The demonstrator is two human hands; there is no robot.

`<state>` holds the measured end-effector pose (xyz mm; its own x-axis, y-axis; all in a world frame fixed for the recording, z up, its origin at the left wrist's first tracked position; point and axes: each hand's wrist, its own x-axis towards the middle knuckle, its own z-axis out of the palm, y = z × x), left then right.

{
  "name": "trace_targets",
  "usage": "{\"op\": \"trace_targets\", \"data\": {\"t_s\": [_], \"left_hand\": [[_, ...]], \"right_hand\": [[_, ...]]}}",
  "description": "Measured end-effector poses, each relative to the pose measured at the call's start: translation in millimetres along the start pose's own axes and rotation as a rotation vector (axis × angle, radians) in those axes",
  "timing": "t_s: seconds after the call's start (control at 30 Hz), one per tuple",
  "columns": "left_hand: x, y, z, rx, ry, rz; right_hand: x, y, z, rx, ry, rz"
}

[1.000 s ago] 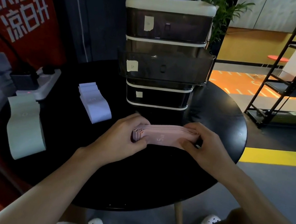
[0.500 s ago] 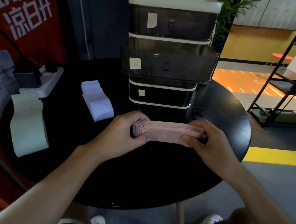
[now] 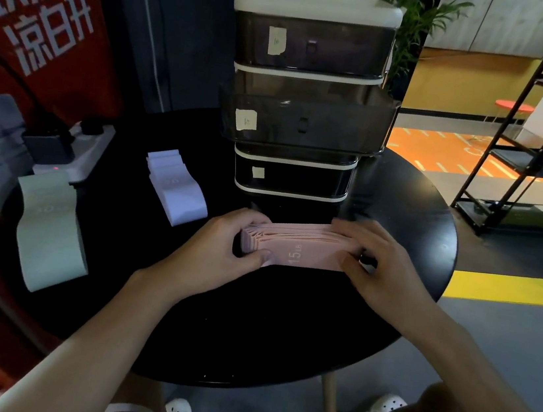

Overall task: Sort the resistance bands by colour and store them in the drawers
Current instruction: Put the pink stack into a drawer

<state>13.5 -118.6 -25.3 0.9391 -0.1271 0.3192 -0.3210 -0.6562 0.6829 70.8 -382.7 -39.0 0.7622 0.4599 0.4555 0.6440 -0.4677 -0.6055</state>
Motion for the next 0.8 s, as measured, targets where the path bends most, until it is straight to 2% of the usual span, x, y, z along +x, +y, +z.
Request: {"op": "trace_targets", "data": {"t_s": [0.17, 0.3, 0.47, 0.57, 0.67, 0.8], "left_hand": [[-1, 1, -2, -0.033, 0.012, -0.023], [-2, 5, -5, -0.108, 0.022, -0.105], [-3, 31, -20, -0.233, 0.120, -0.177], [1, 65, -48, -0.234, 0.192, -0.121], [16, 100, -87, -0.269, 0.250, 0.027], [54, 120, -126, -0.129, 0.307, 0.174]], "right_hand": [[0, 0, 3, -0.068, 0.008, -0.027], [1, -4, 0, 0.005, 0.027, 0.023], [8, -19, -17, 0.050, 0.087, 0.083], [22, -48, -46, 0.104, 0.150, 0.025], [50, -81, -79, 0.193, 0.211, -0.037], [98, -109, -108, 0.171, 0.278, -0.114]]}}
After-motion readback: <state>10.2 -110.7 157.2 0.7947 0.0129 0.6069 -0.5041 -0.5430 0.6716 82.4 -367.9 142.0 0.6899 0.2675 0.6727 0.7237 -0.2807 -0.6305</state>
